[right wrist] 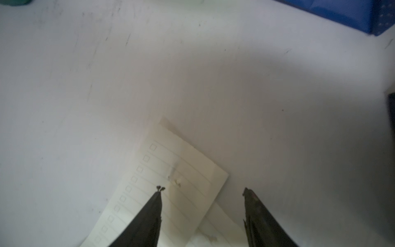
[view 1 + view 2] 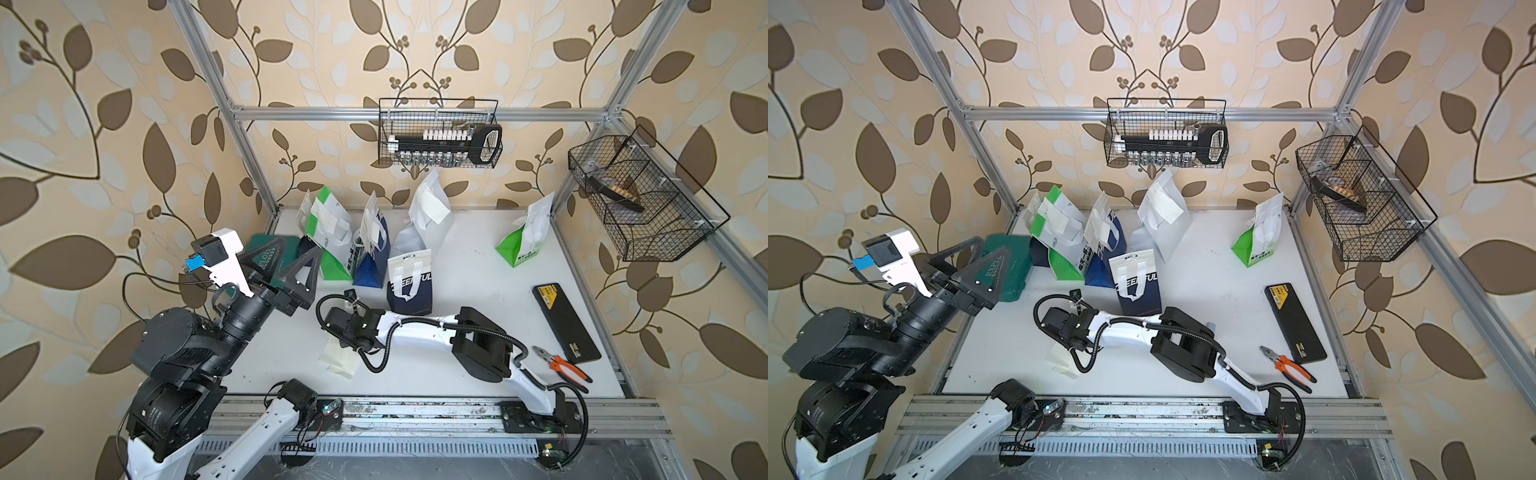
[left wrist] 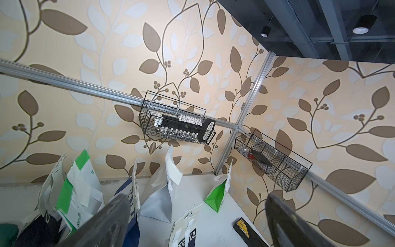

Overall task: Staple the receipts to the bags
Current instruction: Pick up the receipt from the center of the board.

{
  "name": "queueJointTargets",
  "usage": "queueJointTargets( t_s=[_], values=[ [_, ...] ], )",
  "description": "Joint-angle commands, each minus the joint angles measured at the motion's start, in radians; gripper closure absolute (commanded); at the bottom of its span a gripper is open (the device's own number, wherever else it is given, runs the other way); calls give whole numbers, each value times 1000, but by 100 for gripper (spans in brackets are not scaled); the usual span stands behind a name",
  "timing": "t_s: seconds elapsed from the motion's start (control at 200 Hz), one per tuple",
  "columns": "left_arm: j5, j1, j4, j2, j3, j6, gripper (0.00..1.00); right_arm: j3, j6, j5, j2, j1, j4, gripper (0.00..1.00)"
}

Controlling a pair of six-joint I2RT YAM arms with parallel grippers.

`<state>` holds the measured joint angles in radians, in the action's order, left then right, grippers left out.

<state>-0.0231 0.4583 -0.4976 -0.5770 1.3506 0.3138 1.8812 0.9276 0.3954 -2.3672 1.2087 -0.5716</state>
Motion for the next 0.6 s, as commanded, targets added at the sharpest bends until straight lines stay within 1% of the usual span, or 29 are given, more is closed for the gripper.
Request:
queueJointTargets(
  t_s=[0.0, 0.105, 0.165, 0.25, 0.385, 0.55, 0.595],
  values=[
    [-33, 0, 22, 6, 18, -26, 1, 60, 61, 14, -64, -12, -54, 47],
    [-27, 0, 18, 5, 18, -33, 1, 108, 55, -2, -118, -11, -103, 51],
    [-26, 0, 13, 2, 21, -36, 1, 125, 64, -17, -146, -11, -141, 57],
    [-30, 1, 13, 2, 19, -39, 1, 106, 68, -25, -156, -7, -154, 67],
    [-18, 0, 5, 0, 16, -46, 1, 70, 39, 0, -147, 8, -150, 76],
    [-11, 0, -4, -3, 13, -54, 1, 46, -22, 39, -127, 14, -112, 100],
    [-10, 0, -7, -3, 14, -53, 1, 35, -48, 46, -117, 10, -86, 100]
  ],
)
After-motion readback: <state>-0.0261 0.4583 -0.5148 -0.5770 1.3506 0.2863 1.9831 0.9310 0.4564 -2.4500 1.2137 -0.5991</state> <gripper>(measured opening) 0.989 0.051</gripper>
